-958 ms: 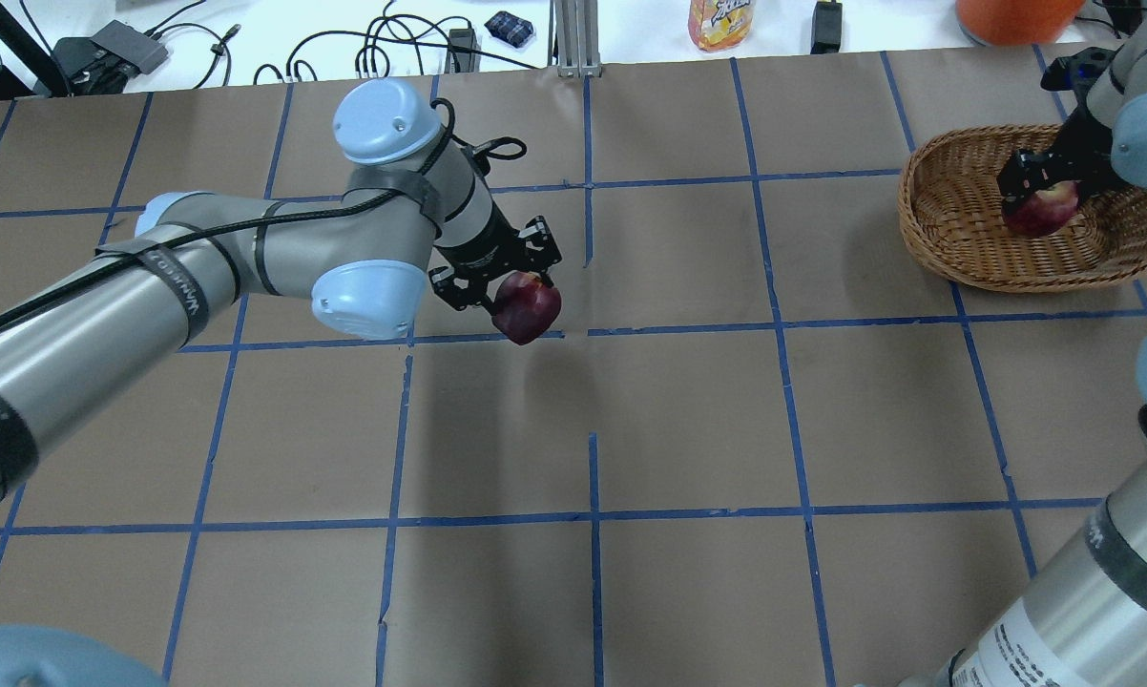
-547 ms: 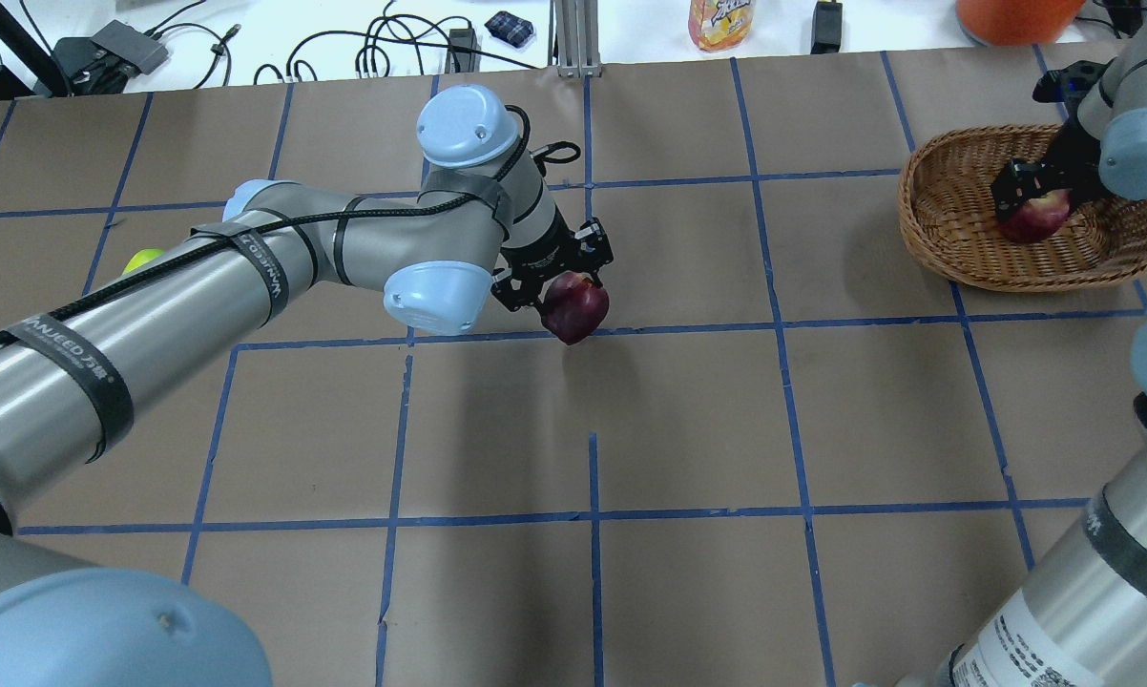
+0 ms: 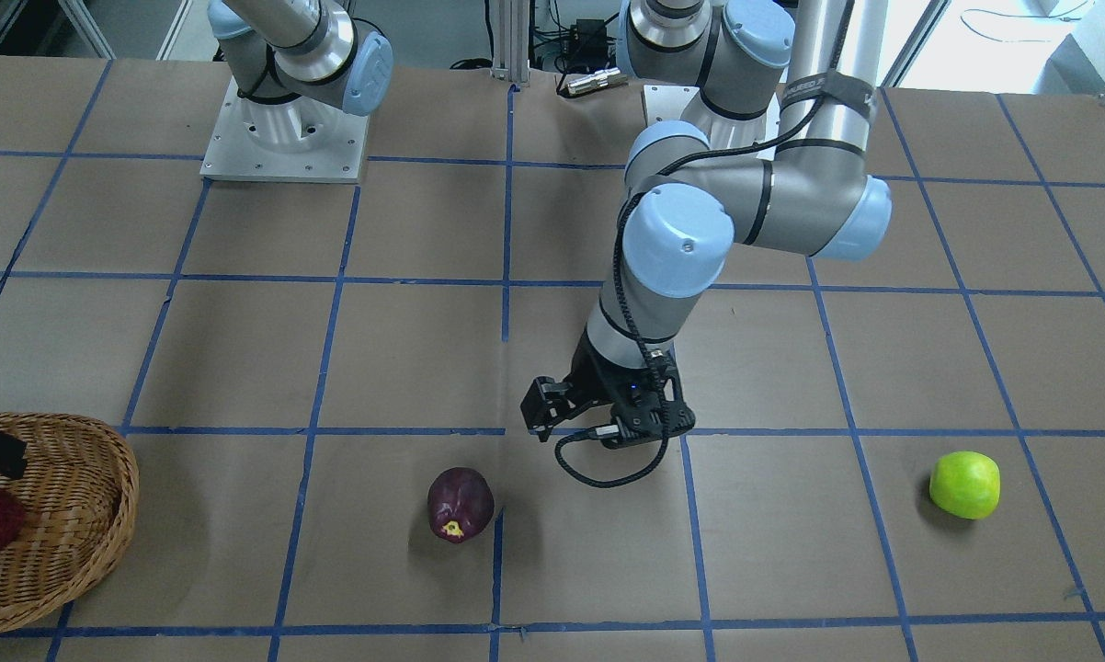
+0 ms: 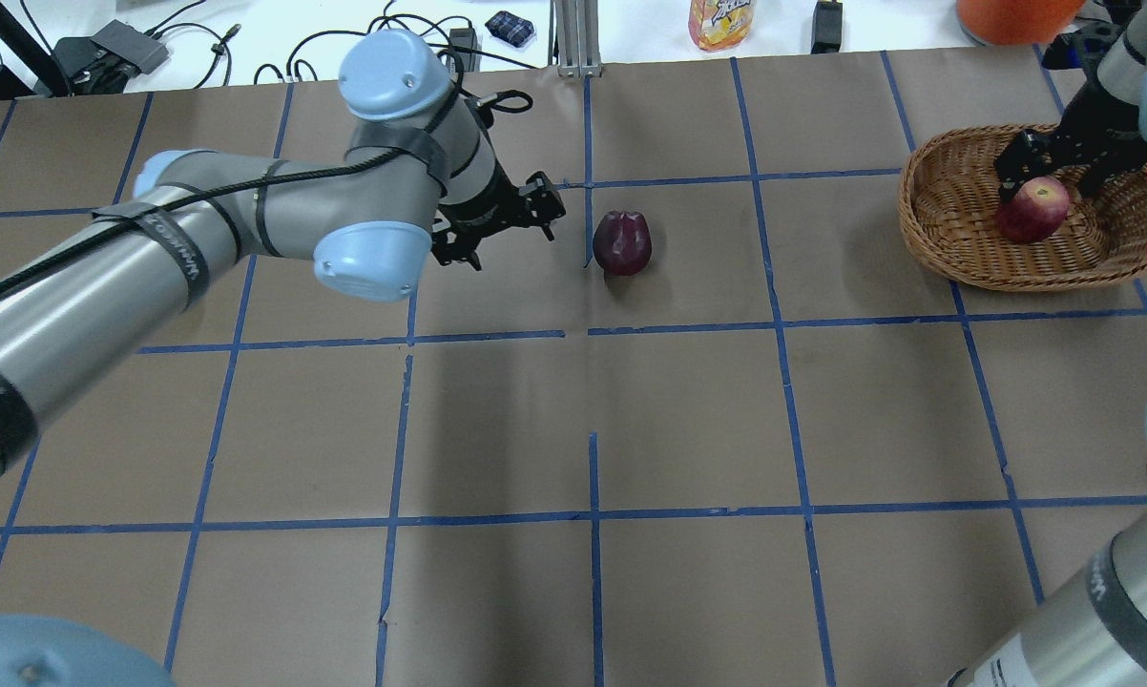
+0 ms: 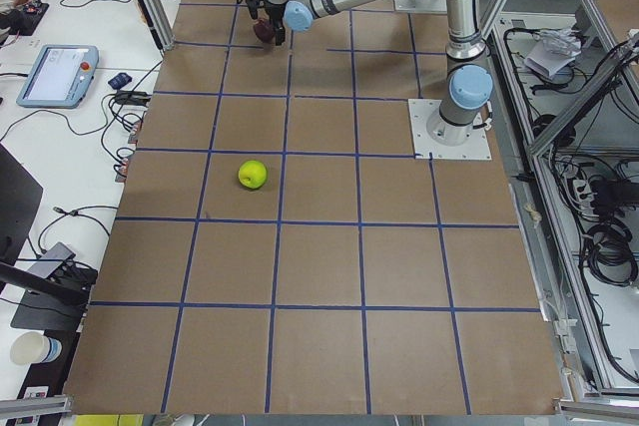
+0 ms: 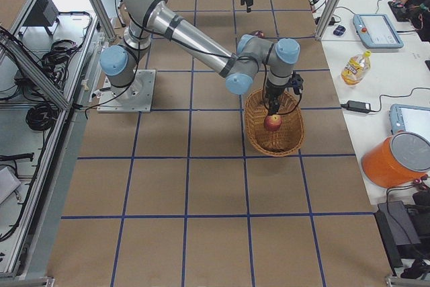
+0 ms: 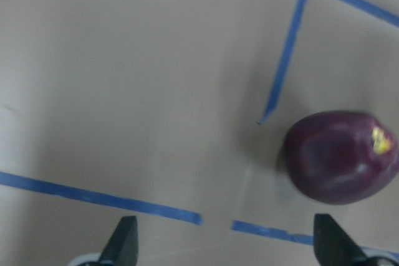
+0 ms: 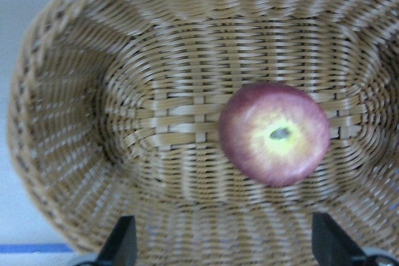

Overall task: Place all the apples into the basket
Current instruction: 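Grasp the dark red apple with right gripper while left grasps green apple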

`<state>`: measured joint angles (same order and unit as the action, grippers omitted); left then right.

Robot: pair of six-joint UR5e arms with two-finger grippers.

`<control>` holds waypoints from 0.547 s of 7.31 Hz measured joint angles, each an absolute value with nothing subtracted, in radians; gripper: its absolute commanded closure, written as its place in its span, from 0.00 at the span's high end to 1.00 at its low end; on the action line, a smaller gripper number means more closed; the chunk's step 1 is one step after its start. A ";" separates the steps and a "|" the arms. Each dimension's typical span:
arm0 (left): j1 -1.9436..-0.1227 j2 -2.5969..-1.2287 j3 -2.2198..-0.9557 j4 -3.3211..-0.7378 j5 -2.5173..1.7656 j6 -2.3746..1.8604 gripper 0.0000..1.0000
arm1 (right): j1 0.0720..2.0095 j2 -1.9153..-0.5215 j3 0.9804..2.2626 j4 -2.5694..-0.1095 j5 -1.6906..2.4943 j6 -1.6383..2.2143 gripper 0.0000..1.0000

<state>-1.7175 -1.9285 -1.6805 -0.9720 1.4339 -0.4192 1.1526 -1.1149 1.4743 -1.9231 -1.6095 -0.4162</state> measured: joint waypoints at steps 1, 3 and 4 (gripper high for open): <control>-1.632 -1.882 -1.691 -1.066 1.444 -0.280 1.00 | 1.205 -1.149 1.477 -1.863 -1.602 -0.326 1.00; -1.404 -1.823 -1.707 -1.207 1.490 0.041 1.00 | 1.364 -1.171 1.479 -1.823 -1.554 -0.034 1.00; -1.281 -1.826 -1.703 -1.223 1.503 0.211 1.00 | 1.444 -1.168 1.477 -1.825 -1.541 0.110 1.00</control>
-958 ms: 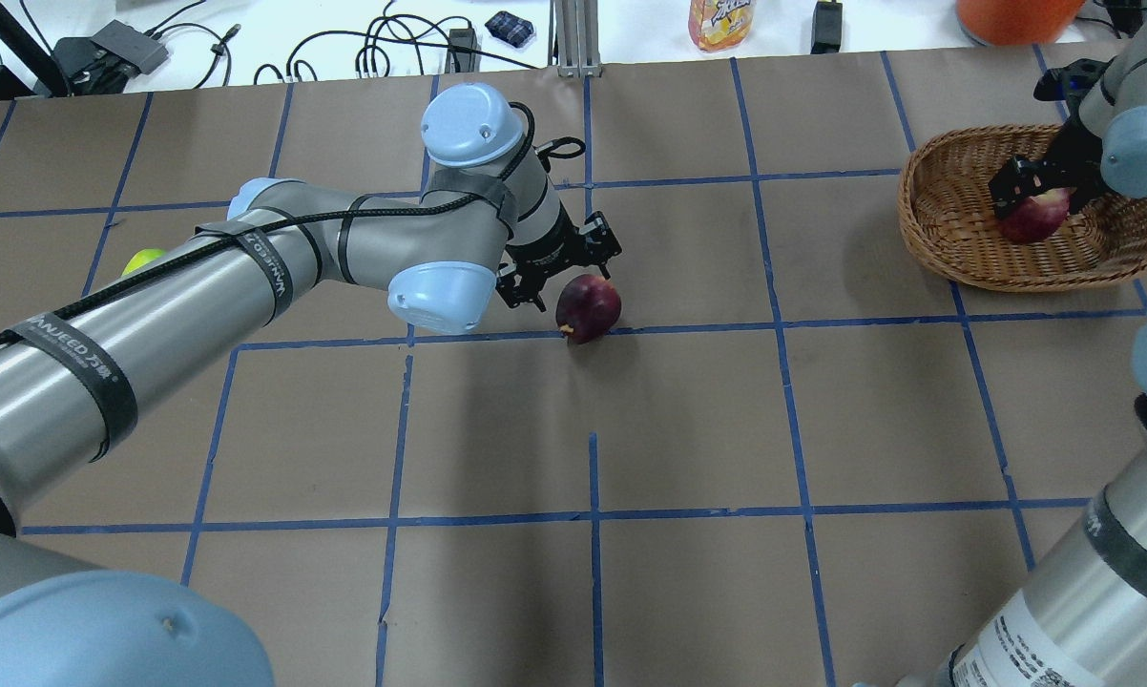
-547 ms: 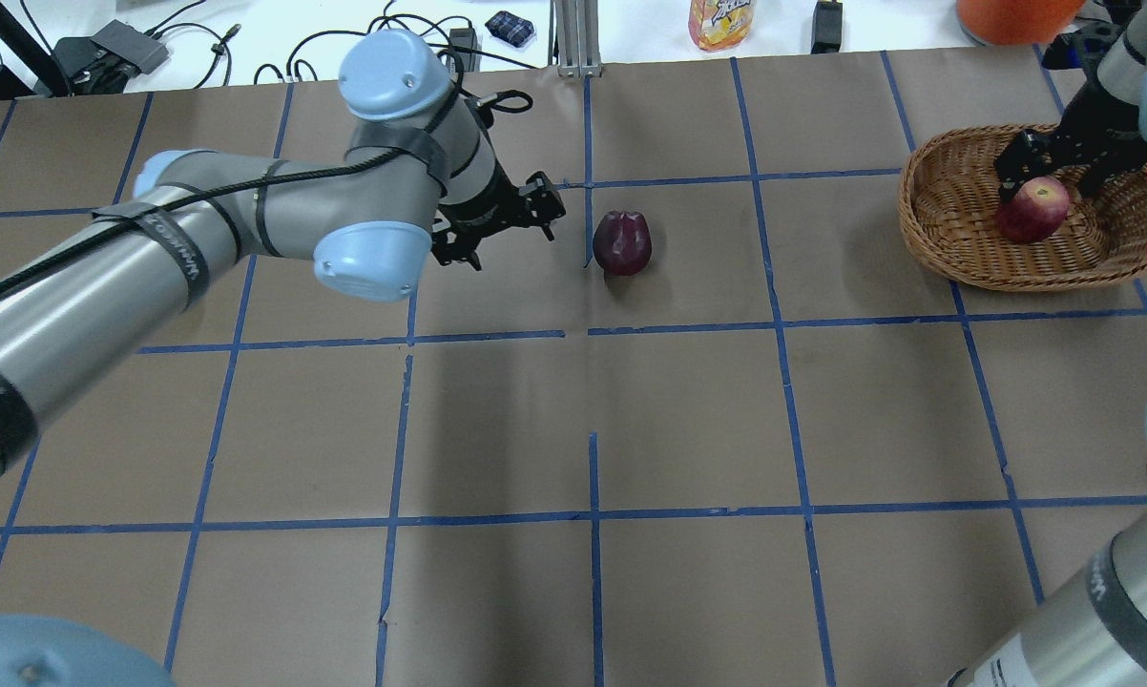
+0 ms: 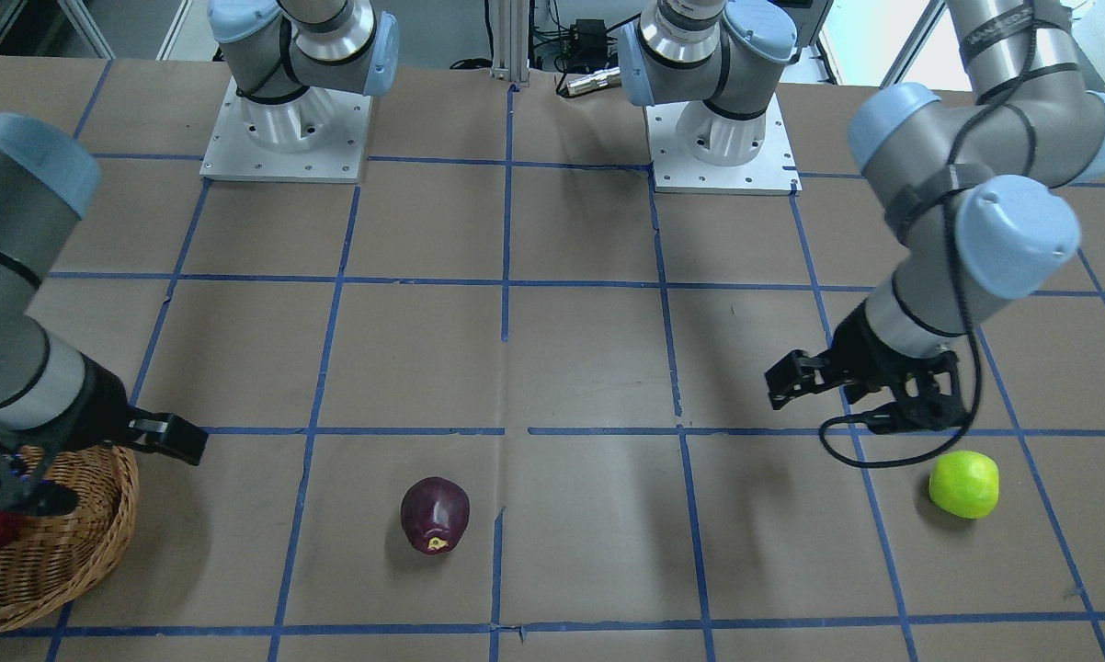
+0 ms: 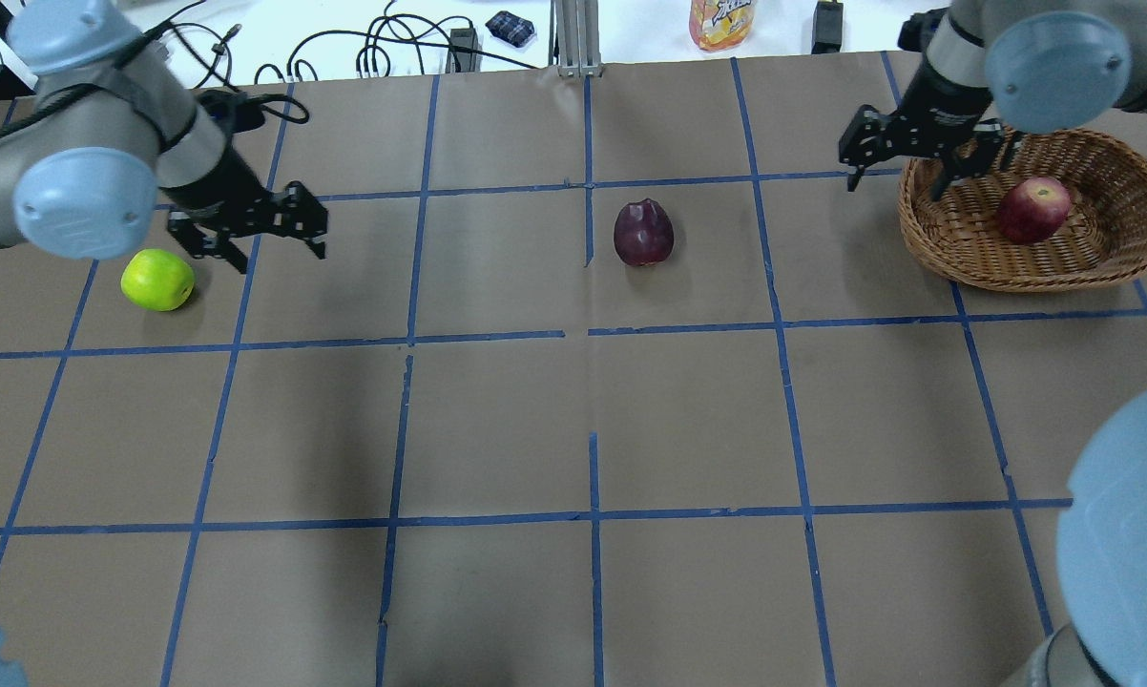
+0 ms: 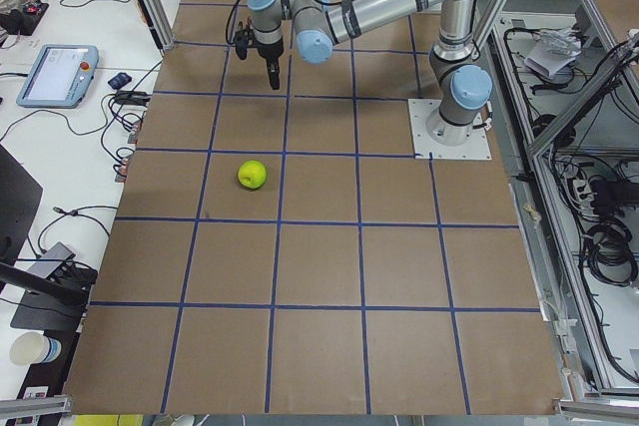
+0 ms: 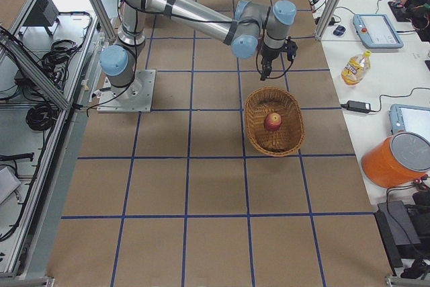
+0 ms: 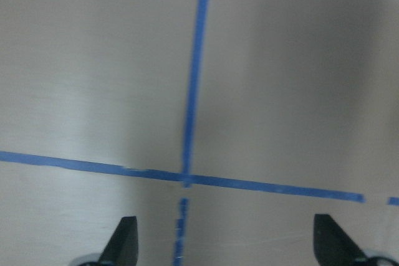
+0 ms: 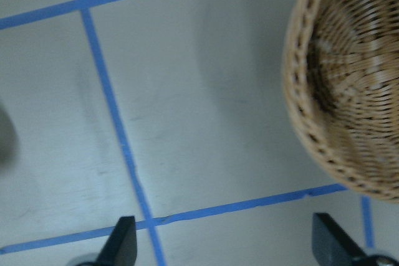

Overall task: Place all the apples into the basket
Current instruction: 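Grasp the dark red apple with right gripper while left grasps green apple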

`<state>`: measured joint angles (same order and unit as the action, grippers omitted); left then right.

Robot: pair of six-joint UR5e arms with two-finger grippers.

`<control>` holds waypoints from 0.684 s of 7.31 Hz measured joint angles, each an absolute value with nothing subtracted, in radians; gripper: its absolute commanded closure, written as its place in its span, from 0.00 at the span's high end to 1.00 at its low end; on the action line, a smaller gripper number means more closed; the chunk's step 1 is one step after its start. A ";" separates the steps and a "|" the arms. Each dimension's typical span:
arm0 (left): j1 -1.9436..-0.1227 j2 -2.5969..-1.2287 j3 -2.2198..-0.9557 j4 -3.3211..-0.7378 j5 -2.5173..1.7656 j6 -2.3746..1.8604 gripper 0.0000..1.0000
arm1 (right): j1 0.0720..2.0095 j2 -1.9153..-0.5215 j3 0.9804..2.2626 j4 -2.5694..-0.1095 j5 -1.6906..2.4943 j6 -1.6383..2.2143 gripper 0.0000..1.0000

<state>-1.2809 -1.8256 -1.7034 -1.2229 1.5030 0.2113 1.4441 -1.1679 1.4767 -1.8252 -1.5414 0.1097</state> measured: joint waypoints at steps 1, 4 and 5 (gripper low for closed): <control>-1.172 -1.844 -1.696 -1.219 1.509 0.395 1.00 | 1.508 -1.161 1.474 -1.843 -1.536 0.215 1.00; -1.042 -1.959 -1.598 -1.161 1.514 0.689 1.00 | 1.632 -1.129 1.468 -1.946 -1.531 0.295 1.00; -1.036 -1.991 -1.569 -1.153 1.529 0.734 1.00 | 1.673 -1.102 1.462 -1.991 -1.529 0.294 1.00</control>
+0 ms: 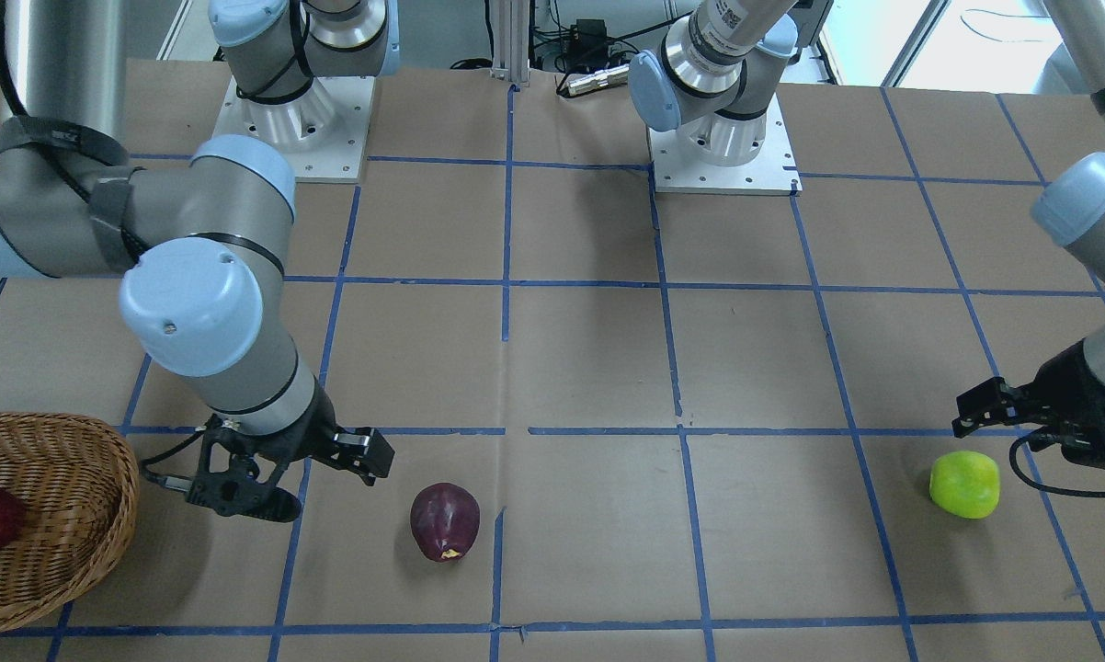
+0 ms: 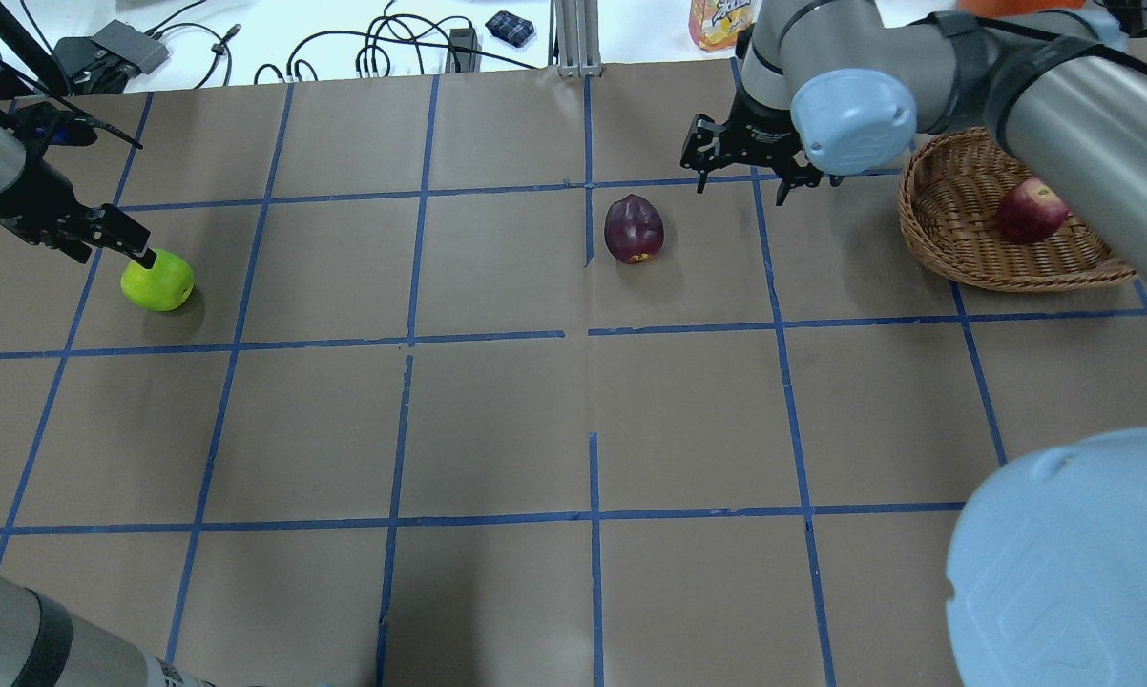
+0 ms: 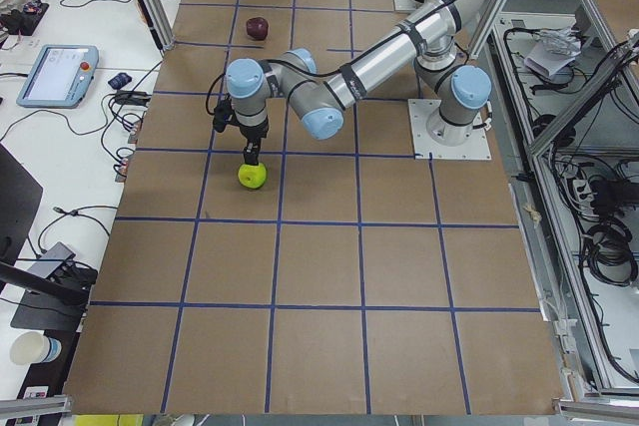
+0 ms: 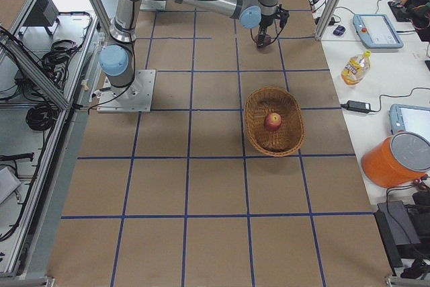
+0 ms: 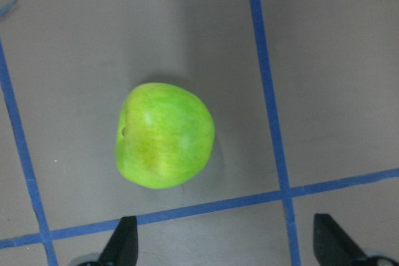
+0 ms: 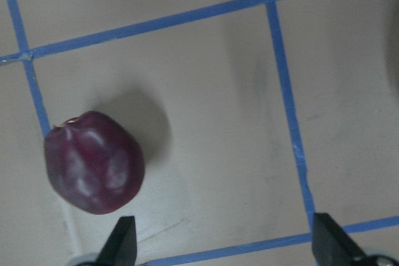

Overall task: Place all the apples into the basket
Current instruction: 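Grasp the dark red apple with right gripper while left grasps green apple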

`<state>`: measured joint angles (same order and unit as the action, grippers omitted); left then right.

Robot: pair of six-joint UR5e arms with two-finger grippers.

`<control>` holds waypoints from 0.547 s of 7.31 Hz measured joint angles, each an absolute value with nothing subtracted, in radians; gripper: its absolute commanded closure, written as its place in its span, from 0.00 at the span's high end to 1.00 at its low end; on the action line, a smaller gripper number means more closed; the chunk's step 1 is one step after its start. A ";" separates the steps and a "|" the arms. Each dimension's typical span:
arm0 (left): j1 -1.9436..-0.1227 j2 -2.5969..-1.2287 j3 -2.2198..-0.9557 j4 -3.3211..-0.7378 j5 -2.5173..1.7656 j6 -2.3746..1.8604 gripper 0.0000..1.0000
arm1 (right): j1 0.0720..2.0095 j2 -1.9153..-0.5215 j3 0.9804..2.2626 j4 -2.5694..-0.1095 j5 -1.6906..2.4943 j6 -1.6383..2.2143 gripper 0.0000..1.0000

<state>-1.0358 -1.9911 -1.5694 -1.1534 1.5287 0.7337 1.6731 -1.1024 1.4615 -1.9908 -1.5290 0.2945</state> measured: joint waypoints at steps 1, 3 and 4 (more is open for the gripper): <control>-1.034 -2.015 -1.556 -1.141 1.556 0.806 1.00 | 1.708 -1.072 1.446 -2.015 -1.523 0.297 1.00; -1.033 -2.048 -1.557 -1.100 1.576 0.891 1.00 | 1.748 -1.011 1.401 -2.029 -1.487 0.304 1.00; -1.034 -2.061 -1.566 -1.089 1.574 0.930 1.00 | 1.758 -0.988 1.388 -2.032 -1.478 0.303 1.00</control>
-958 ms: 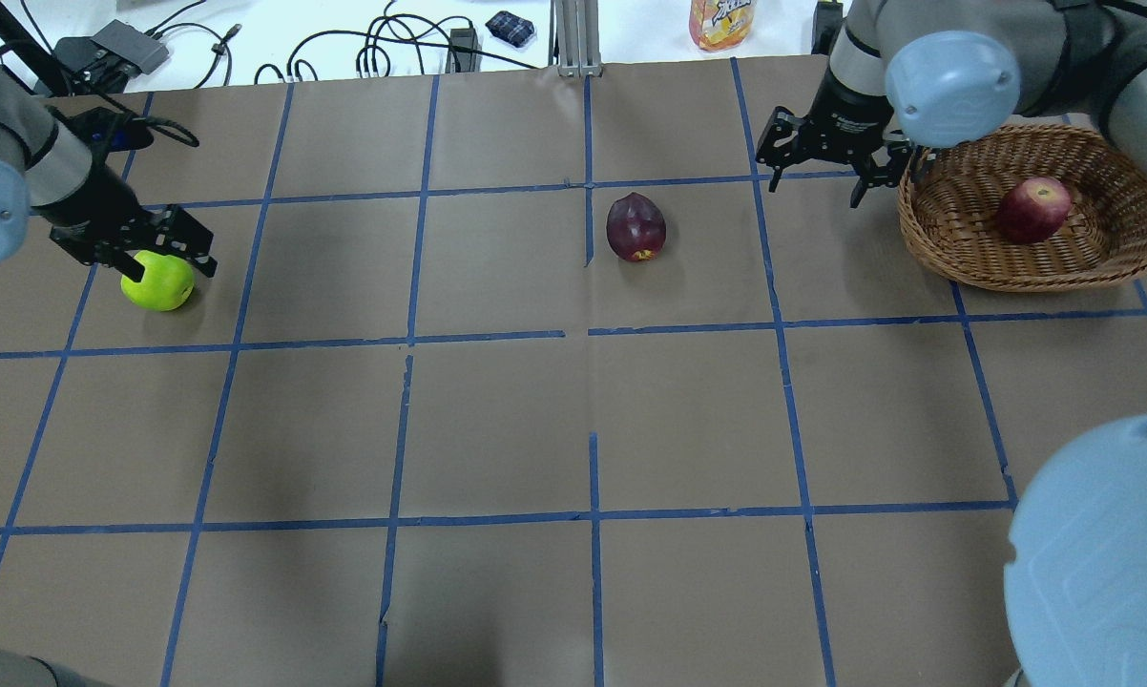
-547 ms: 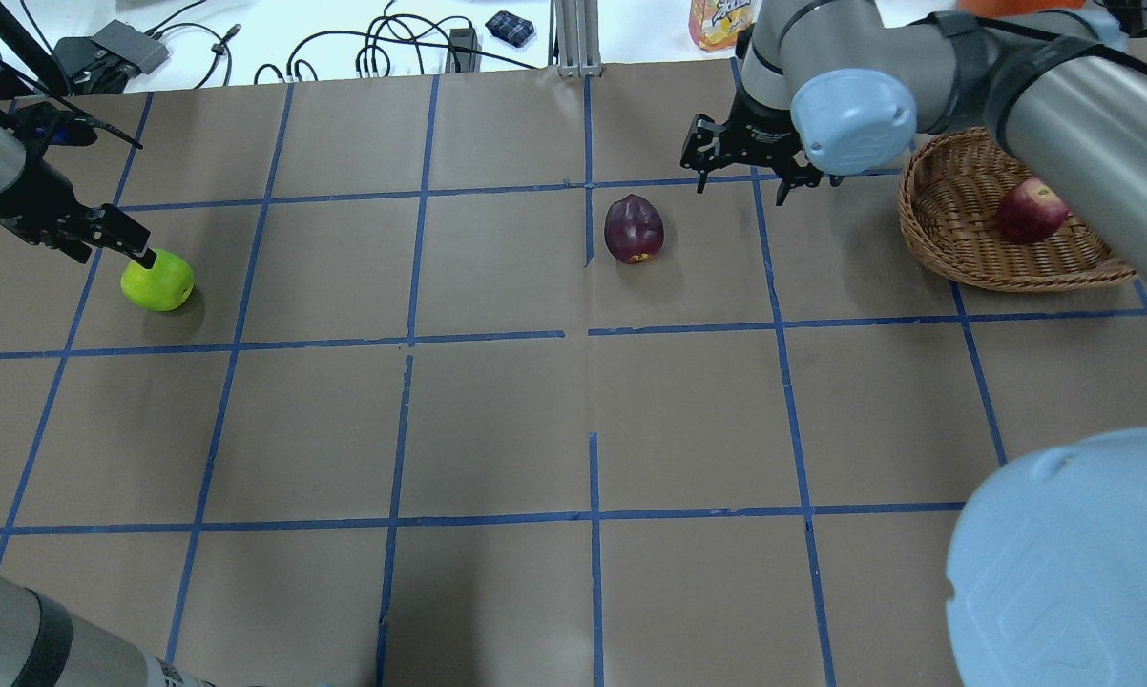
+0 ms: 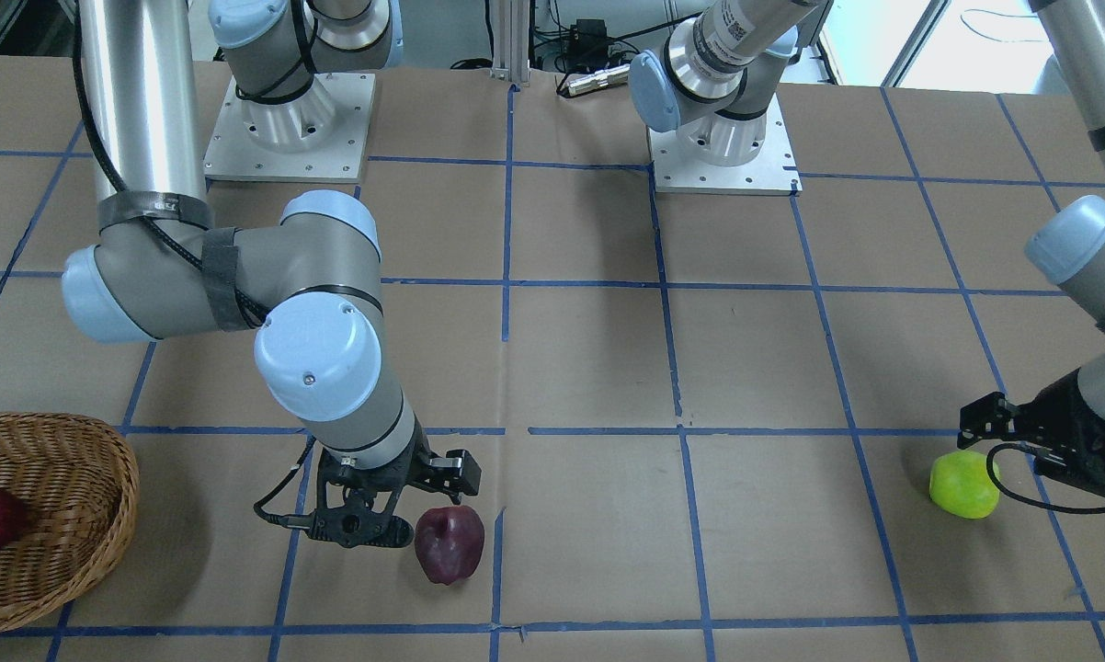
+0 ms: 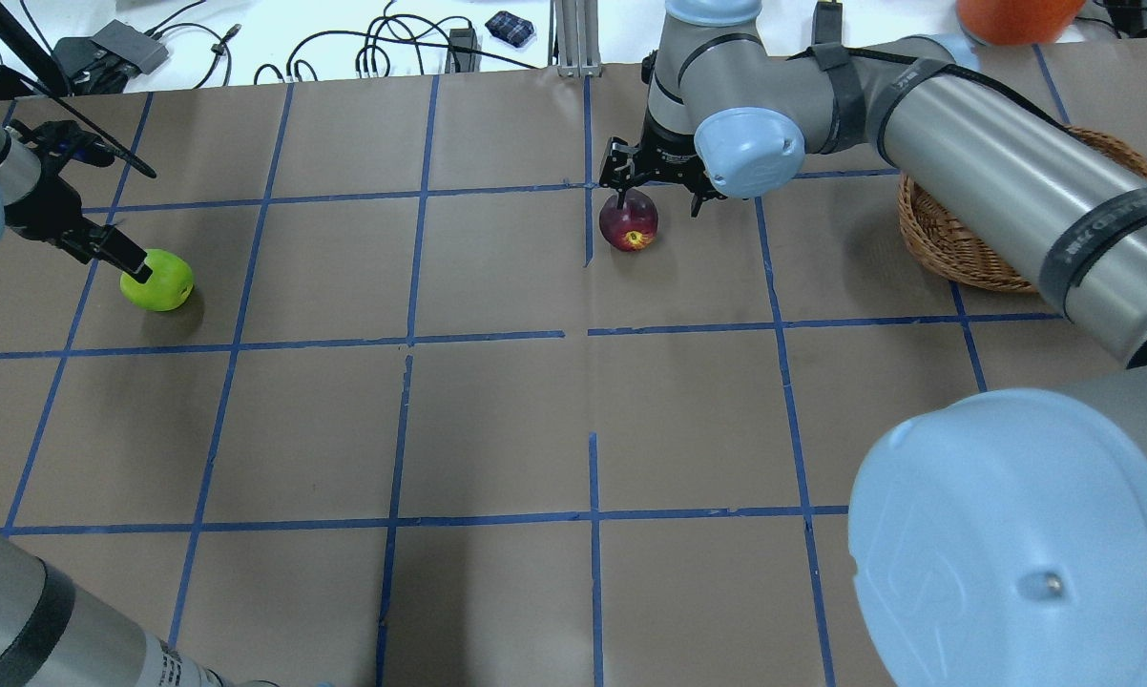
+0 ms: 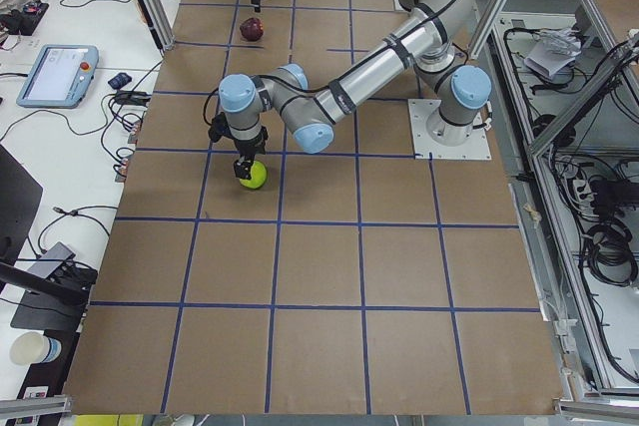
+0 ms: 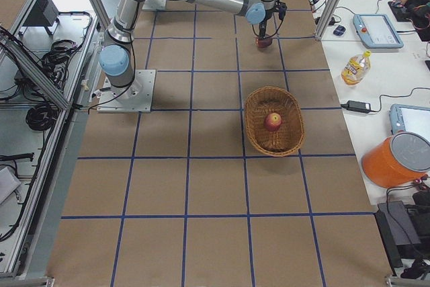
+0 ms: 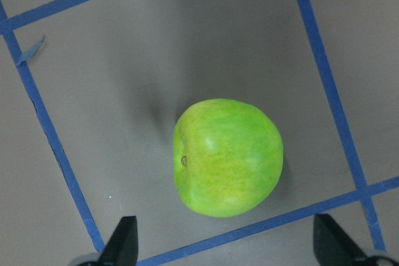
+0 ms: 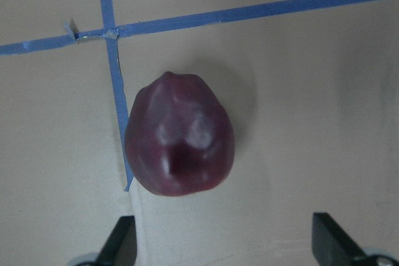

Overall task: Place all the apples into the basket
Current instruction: 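Grasp the dark red apple with right gripper while left grasps green apple, then carry dark apple to basket with right gripper while left moves green apple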

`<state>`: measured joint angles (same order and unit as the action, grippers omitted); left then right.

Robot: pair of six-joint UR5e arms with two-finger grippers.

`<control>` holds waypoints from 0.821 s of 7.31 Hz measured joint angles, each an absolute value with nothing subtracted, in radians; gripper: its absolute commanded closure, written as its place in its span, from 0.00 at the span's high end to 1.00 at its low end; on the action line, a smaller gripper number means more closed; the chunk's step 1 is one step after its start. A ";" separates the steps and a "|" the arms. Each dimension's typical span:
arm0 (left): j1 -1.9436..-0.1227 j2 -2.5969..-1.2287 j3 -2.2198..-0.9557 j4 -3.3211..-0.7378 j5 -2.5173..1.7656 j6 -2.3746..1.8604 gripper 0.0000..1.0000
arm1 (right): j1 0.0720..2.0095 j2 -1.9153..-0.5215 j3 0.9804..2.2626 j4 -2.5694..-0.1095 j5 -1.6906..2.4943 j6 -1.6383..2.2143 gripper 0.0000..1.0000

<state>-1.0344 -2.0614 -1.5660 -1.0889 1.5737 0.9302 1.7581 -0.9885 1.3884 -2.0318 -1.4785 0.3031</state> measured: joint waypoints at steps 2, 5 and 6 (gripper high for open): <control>-1.035 -2.091 -1.575 -1.077 1.570 1.002 1.00 | 1.763 -0.967 1.375 -2.035 -1.472 0.296 1.00; -1.036 -2.134 -1.577 -1.073 1.570 1.011 0.99 | 1.764 -0.911 1.363 -2.072 -1.472 0.290 1.00; -1.037 -2.140 -1.577 -1.073 1.568 1.009 0.64 | 1.764 -0.890 1.352 -2.080 -1.471 0.292 1.00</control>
